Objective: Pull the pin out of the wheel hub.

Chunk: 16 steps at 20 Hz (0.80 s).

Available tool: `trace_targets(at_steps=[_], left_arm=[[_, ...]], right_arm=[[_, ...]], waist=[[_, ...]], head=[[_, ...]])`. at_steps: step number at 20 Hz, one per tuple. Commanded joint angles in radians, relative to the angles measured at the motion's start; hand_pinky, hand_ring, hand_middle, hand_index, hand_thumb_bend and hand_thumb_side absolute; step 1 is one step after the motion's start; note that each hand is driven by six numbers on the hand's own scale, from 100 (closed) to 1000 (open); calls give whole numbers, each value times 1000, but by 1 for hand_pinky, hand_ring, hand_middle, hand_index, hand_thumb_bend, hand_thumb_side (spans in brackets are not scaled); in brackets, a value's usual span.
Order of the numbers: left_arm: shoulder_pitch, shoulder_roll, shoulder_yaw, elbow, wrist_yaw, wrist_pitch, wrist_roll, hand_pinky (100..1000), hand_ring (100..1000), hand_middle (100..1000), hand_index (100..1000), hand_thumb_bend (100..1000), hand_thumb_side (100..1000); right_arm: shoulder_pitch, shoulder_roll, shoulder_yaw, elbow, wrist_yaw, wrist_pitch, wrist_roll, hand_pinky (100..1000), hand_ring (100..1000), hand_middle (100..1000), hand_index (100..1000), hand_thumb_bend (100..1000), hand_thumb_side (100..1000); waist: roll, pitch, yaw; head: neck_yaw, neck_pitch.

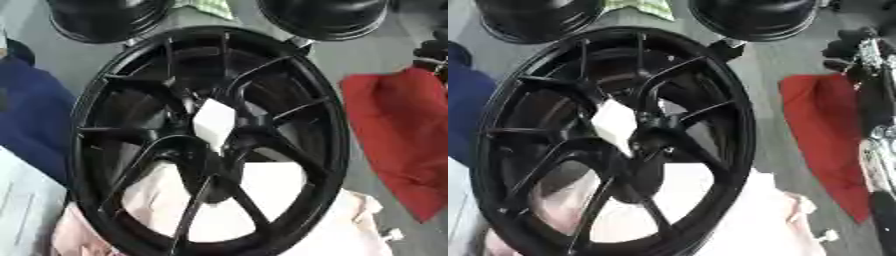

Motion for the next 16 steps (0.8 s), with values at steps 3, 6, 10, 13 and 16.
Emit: trace_targets(at_steps=[3, 6, 10, 13, 16], left_arm=[[-18, 99, 3, -22, -12, -4, -7, 610, 619, 509, 688, 706, 446], [-31, 190, -9, -22, -26, -8, -25, 612, 621, 517, 695, 712, 454], [-52, 375, -54, -22, -77, -16, -107, 630, 639, 564, 732, 712, 491], [-80, 520, -84, -22, -121, -31, -199, 646, 649, 581, 750, 703, 505], [-117, 646, -104, -22, -150, -40, -286, 670, 664, 600, 767, 687, 513]], right_arm=[[-4, -26, -5, -23, 2, -1, -3, 736, 716, 631, 733, 100, 752], [3, -32, -8, -26, 5, 0, -6, 737, 715, 630, 733, 100, 756], [19, -42, -11, -28, 11, 1, -10, 737, 715, 629, 733, 100, 760], [31, -49, -13, -26, 15, 2, -14, 737, 714, 629, 733, 100, 764], [41, -50, -13, -22, 18, 4, -17, 737, 714, 628, 733, 100, 772]], waist=[[9, -18, -7], [15, -15, -12], [18, -13, -19], [20, -13, -19], [18, -12, -17]], head=[[-3, -20], [-5, -23], [-7, -21], [-11, -16], [-15, -7]])
